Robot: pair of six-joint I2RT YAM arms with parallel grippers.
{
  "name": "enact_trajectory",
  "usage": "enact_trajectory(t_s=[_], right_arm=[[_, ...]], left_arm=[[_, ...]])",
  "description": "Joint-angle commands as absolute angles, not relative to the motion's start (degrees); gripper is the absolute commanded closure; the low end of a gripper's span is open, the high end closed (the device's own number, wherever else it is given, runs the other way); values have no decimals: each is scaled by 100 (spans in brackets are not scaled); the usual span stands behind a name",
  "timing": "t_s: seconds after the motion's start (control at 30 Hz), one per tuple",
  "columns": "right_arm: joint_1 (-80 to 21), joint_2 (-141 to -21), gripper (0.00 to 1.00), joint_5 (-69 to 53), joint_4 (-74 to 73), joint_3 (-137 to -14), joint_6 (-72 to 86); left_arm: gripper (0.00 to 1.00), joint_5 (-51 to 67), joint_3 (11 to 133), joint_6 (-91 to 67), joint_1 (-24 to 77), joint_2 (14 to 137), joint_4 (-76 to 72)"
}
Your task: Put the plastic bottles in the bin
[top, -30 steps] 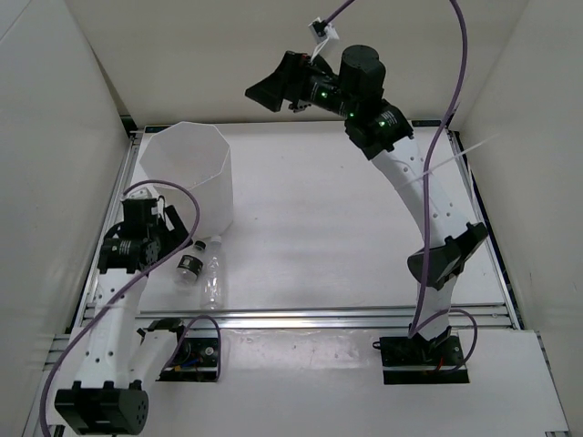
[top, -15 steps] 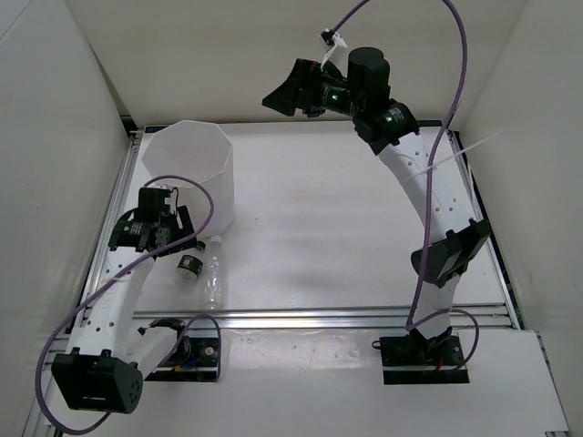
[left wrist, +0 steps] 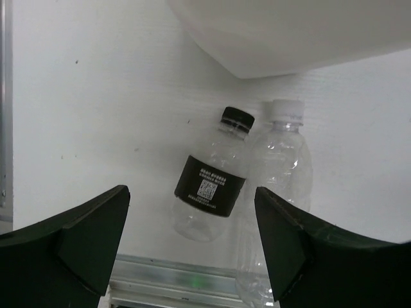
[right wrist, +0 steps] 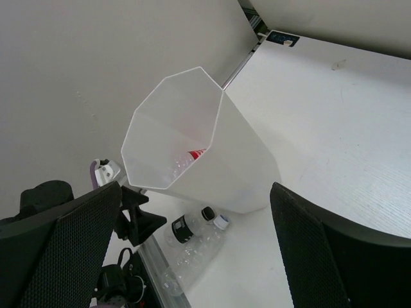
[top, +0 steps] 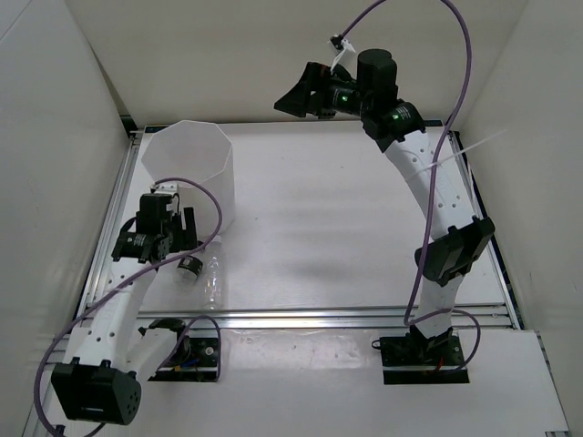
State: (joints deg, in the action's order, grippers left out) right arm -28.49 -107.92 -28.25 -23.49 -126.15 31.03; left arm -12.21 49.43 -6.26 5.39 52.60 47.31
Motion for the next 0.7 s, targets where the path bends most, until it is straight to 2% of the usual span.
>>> enact_trajectory(t_s=[0.0,0.2,0.4,0.67], right_arm=[[-2672,-10416,0,-3041,-2241,-12455,3093],[-2488,-10362,0,-3155,-2241,-12278,3146],[-2312,-10310,0,-3208,-2241,-12226,3199],[-2136,-10257,0,-3313,-2241,-12173,3305]], left_arm=[[11,-870,5229,-212,562,5633,4781],[11,-1423,5038,869,888,5959,4834],[11,-855,4369,1107,888,5836,4702],[11,-905,3657,1222,958,5730,4298]])
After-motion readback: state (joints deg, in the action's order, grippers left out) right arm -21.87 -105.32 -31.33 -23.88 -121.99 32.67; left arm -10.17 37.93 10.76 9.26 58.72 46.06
